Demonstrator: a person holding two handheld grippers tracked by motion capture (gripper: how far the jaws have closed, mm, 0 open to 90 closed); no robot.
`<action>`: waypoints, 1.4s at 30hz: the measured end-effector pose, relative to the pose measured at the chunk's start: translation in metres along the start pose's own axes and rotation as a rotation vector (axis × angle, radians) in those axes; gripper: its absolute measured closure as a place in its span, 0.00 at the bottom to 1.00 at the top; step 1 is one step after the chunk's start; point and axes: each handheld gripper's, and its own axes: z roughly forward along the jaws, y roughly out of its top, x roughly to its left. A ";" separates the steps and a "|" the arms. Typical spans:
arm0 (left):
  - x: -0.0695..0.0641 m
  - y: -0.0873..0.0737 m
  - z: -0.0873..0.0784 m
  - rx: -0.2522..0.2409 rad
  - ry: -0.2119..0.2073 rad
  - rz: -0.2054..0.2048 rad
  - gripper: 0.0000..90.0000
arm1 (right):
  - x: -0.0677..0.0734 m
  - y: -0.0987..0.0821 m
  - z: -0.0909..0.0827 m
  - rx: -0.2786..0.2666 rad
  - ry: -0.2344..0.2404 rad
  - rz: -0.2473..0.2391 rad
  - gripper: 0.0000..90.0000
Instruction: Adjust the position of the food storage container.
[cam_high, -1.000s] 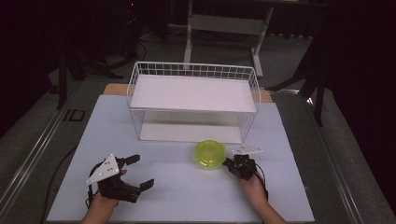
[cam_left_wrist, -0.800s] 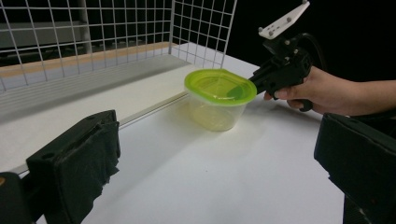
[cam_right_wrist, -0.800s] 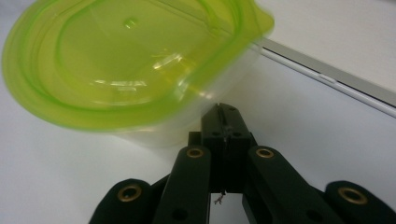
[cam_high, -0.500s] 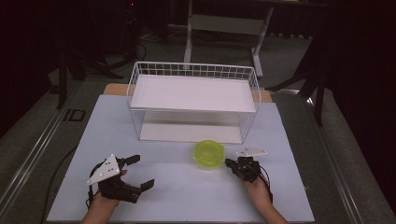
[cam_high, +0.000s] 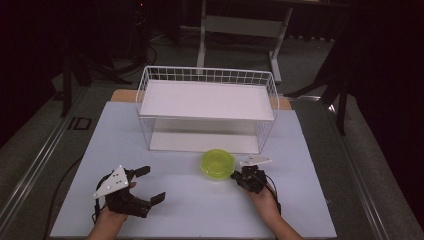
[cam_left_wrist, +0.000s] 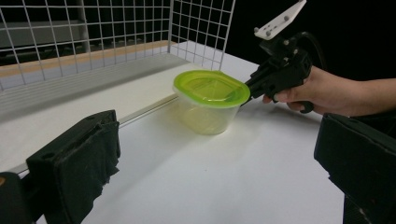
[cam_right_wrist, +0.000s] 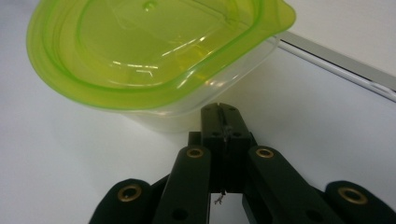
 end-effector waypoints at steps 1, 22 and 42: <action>0.000 0.000 0.000 0.000 0.001 -0.002 0.01 | 0.002 0.001 0.002 0.002 0.007 -0.007 1.00; 0.000 -0.001 0.000 0.003 -0.005 -0.004 0.01 | 0.011 0.026 0.037 -0.011 0.042 -0.007 1.00; 0.000 0.000 0.000 0.000 -0.010 -0.011 0.01 | 0.021 0.017 0.002 -0.062 0.091 -0.060 0.48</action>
